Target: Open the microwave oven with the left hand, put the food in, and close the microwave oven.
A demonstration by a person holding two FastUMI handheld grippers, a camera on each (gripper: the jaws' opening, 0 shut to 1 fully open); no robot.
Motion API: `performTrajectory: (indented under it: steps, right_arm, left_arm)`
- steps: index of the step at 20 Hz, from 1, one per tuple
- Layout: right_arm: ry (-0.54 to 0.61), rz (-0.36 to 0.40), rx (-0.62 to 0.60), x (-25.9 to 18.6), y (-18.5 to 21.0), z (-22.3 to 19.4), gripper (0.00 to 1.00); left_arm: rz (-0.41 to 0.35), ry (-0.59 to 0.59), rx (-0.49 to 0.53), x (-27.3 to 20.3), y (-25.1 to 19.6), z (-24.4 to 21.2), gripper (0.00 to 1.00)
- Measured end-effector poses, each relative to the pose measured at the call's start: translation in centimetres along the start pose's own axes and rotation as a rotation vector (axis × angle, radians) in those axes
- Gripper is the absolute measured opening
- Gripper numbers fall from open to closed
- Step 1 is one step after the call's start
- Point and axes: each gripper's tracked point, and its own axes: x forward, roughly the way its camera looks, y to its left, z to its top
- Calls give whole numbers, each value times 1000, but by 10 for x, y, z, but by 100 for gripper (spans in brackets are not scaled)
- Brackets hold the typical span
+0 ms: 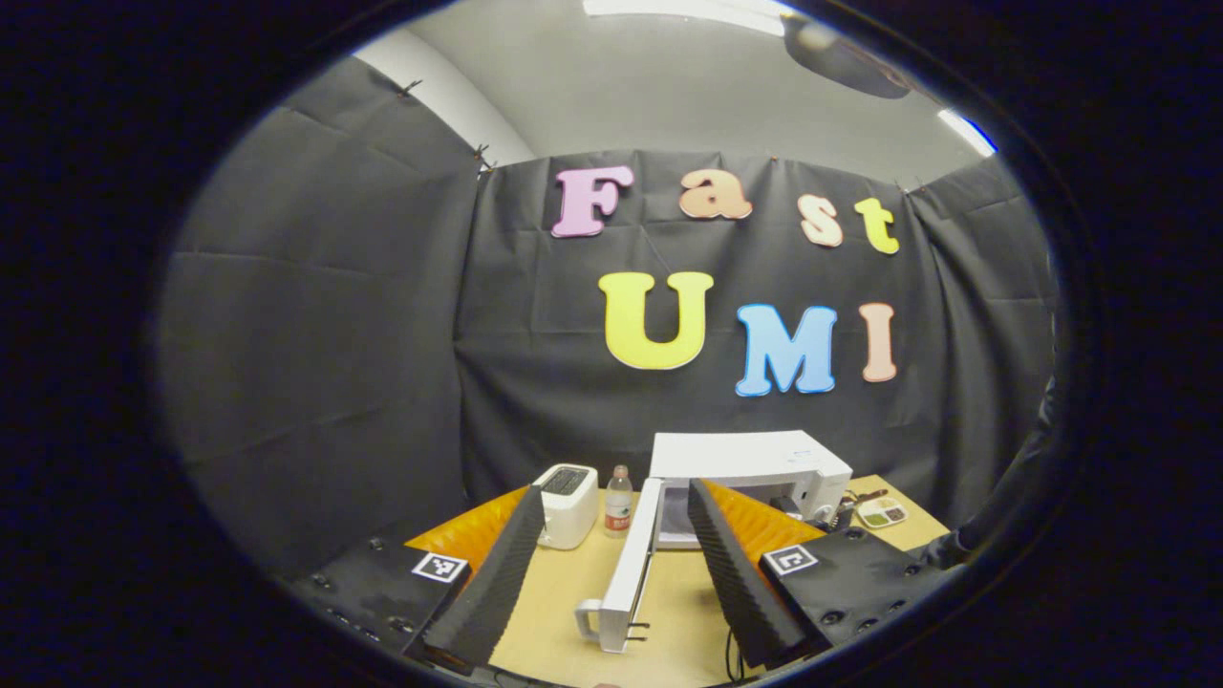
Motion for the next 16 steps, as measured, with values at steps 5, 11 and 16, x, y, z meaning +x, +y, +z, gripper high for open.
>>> performTrajectory:
  steps: [5,11,16]
  right_arm:
    - [-57,-14,30,36,2,-7,24]
    - [-15,-159,-9,53,-1,-24,44]
    - [55,-189,-70,38,0,-20,92]
  left_arm:
    - [42,19,32,-9,11,-4,94]
    - [75,30,-11,-15,19,-5,94]
    - [57,18,-49,-11,23,-13,94]
